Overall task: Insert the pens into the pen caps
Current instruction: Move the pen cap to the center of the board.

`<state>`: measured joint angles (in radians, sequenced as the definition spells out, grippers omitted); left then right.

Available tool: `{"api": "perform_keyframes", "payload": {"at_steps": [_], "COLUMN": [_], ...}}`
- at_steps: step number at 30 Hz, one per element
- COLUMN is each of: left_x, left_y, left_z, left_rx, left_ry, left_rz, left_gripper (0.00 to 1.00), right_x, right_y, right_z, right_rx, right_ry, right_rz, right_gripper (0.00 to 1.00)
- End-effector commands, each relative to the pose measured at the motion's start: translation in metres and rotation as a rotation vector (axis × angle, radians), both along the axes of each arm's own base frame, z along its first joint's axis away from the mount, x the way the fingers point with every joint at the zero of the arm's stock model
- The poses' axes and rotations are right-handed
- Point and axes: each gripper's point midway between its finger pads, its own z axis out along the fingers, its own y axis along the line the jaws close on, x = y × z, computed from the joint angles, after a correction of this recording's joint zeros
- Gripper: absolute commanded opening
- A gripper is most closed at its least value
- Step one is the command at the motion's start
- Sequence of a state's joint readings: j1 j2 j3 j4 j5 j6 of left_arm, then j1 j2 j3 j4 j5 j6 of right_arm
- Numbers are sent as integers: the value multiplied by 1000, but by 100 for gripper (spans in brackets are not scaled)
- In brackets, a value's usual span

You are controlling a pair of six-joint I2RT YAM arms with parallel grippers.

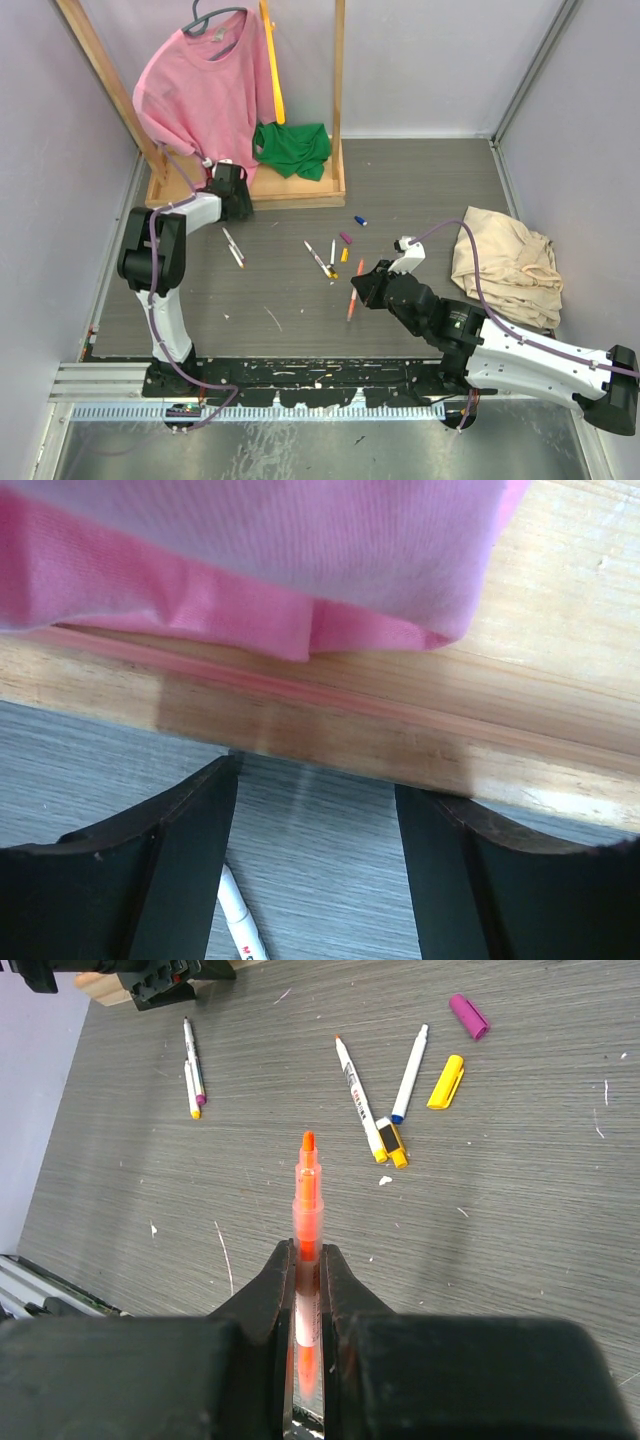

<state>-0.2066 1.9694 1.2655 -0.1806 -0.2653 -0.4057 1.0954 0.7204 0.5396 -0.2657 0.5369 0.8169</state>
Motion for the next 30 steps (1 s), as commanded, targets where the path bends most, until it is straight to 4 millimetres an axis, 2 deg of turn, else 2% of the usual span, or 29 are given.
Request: {"api": "perform_keyframes", "payload": {"at_steps": [1,5,11,16,19,25,30], "left_x": [17,18,25,23,20,9,2], "left_y": [9,10,-19,-27,-27,-13,-11], "left_z": [6,7,7,10,11,27,41], "left_rx": [11,6,-76,-106,-108,-93,-97], "left_ry": [-42,-58,-75,-107,-119,-217,-272], "left_rz": [67,73,-99,-155,-153,-89,-84], "left_gripper": [66,67,65,63,63,64,66], "right_x": [6,7,8,8,8,8,9], "right_y": [3,4,3,3,4,4,5], "right_z": [16,16,14,12,13,13,10], "right_rx": [31,18,9,10,12,12,2], "right_ry": [-34,-33,-33,-28,-28,-25,-21], "right_rz": [-8,-7,-8,-7,-7,-4,-4], "right_gripper": [0,0,0,0,0,0,0]}}
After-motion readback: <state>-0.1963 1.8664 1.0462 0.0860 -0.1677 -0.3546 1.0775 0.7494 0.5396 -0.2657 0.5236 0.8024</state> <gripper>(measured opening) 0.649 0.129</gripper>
